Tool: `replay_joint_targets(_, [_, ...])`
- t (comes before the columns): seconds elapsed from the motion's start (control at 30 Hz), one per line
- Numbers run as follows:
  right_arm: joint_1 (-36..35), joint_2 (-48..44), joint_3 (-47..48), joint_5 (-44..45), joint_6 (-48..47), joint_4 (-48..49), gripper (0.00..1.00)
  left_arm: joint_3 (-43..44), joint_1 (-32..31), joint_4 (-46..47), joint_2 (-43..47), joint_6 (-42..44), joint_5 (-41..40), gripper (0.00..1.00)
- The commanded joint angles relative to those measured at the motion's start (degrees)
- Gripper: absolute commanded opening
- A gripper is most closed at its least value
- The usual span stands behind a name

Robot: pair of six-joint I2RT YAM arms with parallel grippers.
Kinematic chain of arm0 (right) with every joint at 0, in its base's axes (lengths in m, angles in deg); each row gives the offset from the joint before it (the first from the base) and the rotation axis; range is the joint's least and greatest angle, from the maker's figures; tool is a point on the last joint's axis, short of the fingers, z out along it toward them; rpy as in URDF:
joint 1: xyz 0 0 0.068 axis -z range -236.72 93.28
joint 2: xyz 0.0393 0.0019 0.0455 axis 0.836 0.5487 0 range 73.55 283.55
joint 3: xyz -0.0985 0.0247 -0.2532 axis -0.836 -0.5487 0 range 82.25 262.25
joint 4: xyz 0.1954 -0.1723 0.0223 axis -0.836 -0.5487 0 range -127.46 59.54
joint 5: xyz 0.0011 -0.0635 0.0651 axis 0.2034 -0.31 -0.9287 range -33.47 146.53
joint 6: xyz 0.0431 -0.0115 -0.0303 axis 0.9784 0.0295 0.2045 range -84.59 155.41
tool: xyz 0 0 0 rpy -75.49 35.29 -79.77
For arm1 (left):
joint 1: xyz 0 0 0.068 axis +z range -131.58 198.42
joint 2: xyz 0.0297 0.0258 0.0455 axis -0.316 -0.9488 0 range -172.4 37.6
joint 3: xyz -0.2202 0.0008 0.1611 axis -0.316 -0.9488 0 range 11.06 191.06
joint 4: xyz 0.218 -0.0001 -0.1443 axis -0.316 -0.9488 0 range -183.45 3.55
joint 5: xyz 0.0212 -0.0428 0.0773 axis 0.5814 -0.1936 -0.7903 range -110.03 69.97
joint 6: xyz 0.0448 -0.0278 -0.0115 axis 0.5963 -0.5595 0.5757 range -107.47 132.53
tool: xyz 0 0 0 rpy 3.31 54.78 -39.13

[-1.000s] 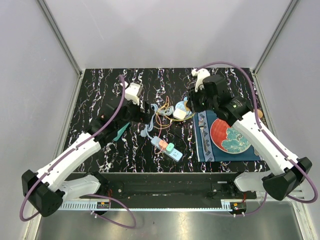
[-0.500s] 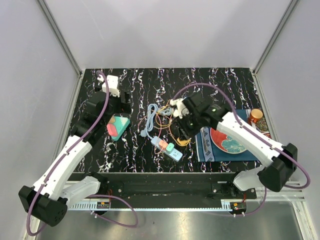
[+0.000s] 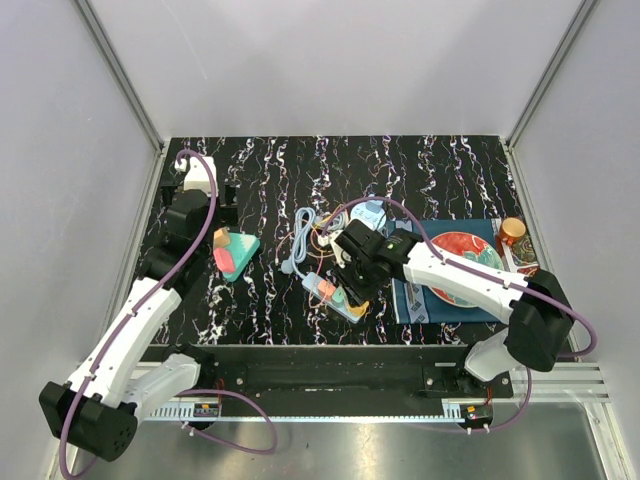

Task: Insert the plug
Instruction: Insert the plug into the socket.

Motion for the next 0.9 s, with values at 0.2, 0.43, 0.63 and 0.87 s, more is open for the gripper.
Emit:
replay_joint_targets(0.2, [-1.39, 2.66, -0.91, 5.25, 4.67, 5.45, 0.0, -0.28, 0.3, 3.02, 1.26, 1.51, -3.17, 0.96])
replay_joint_targets(0.43, [-1.39, 3.19, -1.26, 7.46, 6.7, 4.3, 0.0, -0.37, 0.3, 2.94, 1.44, 1.59, -2.73, 0.96])
replay_joint_targets(0.63, [-1.47, 4.24, -0.47, 5.61, 5.38, 4.48, 0.0, -0.37, 0.21, 2.94, 1.53, 1.51, -2.46, 0.96])
replay_joint_targets(0.87, [-2.0, 5.12, 0.32, 3.85, 4.94, 4.65, 0.0, -0.54, 0.21, 3.02, 1.53, 1.68, -2.37, 0.96])
